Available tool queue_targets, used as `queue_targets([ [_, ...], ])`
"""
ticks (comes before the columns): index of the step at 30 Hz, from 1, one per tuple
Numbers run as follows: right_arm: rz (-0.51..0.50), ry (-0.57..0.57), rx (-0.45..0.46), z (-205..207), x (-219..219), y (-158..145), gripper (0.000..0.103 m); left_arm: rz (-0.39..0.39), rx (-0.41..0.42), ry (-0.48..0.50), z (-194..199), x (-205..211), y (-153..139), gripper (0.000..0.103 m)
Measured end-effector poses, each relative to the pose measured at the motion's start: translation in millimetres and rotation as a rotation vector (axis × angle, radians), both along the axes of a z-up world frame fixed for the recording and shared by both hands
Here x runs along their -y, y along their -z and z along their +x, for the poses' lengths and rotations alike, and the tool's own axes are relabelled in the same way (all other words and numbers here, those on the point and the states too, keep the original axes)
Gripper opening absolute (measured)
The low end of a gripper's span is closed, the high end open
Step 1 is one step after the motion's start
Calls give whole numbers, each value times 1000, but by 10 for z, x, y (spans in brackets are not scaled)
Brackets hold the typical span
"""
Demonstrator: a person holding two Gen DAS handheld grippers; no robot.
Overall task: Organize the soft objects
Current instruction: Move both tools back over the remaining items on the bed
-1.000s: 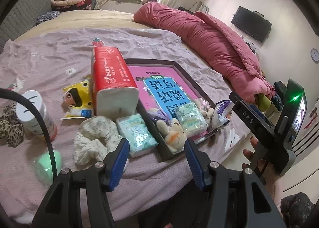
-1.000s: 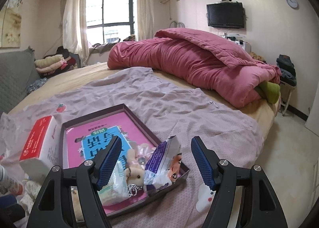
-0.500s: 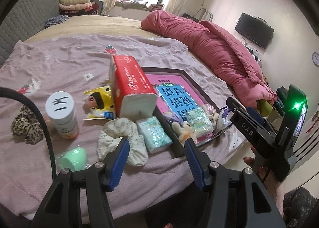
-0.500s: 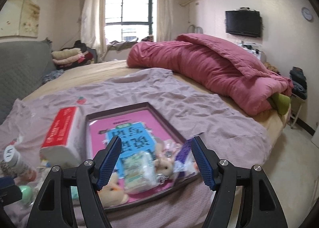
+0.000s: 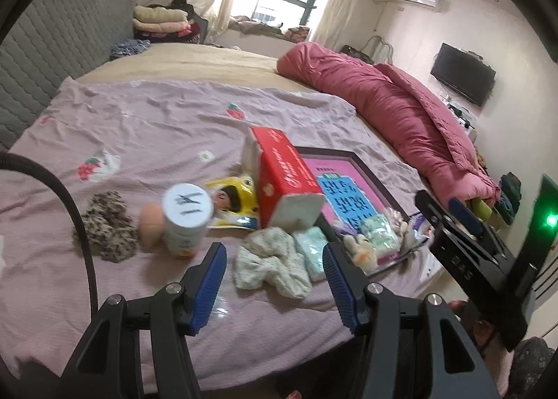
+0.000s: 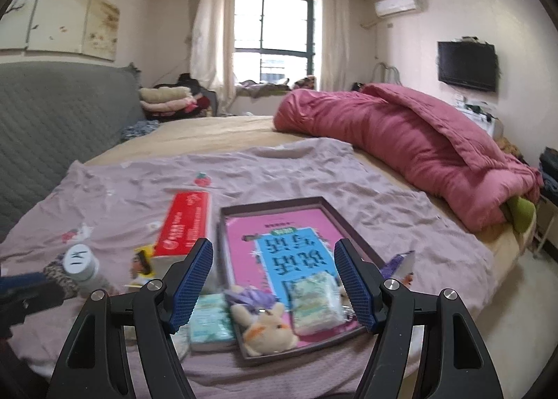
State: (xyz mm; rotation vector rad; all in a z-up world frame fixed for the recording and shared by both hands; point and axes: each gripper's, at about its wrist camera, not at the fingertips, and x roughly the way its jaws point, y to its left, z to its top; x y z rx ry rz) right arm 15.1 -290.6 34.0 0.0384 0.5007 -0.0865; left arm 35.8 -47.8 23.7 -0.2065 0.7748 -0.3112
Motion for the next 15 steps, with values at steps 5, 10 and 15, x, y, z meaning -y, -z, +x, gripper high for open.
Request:
queue_targets([
  [5, -5, -59, 26, -102, -183, -124, 73, -3, 4, -48, -3, -259, -46, 57],
  [10, 0, -93, 47, -171, -296, -250, 73, -12, 8, -81, -35, -480, -55, 57],
  [15, 37, -115, 53, -194, -351, -375, 74, -14, 21, -113, -96, -672, -110, 57],
])
